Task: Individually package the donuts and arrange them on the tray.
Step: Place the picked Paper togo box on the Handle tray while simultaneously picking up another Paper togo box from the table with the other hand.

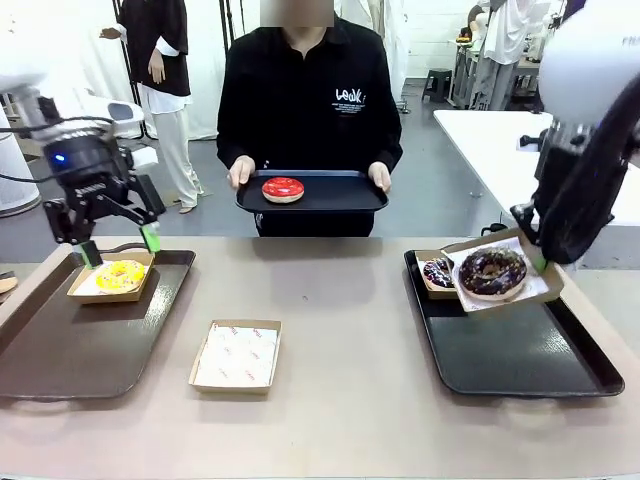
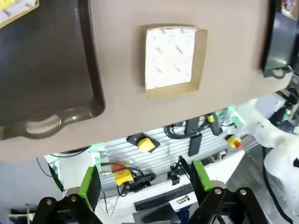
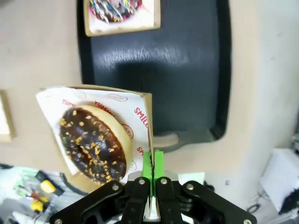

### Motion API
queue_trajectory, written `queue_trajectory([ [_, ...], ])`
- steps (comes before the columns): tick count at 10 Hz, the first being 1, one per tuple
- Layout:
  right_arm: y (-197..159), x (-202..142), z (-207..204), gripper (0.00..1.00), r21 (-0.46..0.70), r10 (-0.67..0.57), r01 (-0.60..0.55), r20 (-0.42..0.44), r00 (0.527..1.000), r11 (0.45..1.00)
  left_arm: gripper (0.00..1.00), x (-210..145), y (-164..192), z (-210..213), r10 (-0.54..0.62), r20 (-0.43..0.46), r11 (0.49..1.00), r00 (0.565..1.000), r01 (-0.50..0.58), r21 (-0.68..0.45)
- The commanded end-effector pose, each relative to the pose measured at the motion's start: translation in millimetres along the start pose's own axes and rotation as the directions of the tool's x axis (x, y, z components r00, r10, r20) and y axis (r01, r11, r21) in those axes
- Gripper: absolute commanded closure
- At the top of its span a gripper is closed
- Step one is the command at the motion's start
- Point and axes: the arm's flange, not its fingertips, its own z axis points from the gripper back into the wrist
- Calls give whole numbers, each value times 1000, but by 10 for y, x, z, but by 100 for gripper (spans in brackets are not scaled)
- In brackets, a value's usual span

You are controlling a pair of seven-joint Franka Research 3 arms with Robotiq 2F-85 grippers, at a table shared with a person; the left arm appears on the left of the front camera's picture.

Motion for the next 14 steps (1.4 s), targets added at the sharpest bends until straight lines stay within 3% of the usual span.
queue_trajectory([
  [1, -10, -30, -267, 99, 70, -3, 2, 12, 1000, 998, 0, 128, -98, -122, 26, 56, 994, 998, -32, 101],
  [7, -113, 43, -790, 99, 74, -86, 89, -42, 995, 993, 0, 337, -368, -956, -14, 227, 940, 974, -64, 334],
  [10, -189, 68, -882, 99, 88, -131, 135, -49, 990, 987, 0, 332, -529, -1187, 10, 353, 938, 935, -131, 320],
  [11, -151, 58, -805, 99, 59, -86, 89, -61, 994, 994, 0, 320, -568, -1260, 22, 385, 943, 923, -146, 298],
  [14, -151, 58, -805, 99, 59, -86, 89, -61, 994, 994, 0, 276, -619, -1458, 22, 392, 958, 920, -132, 256],
])
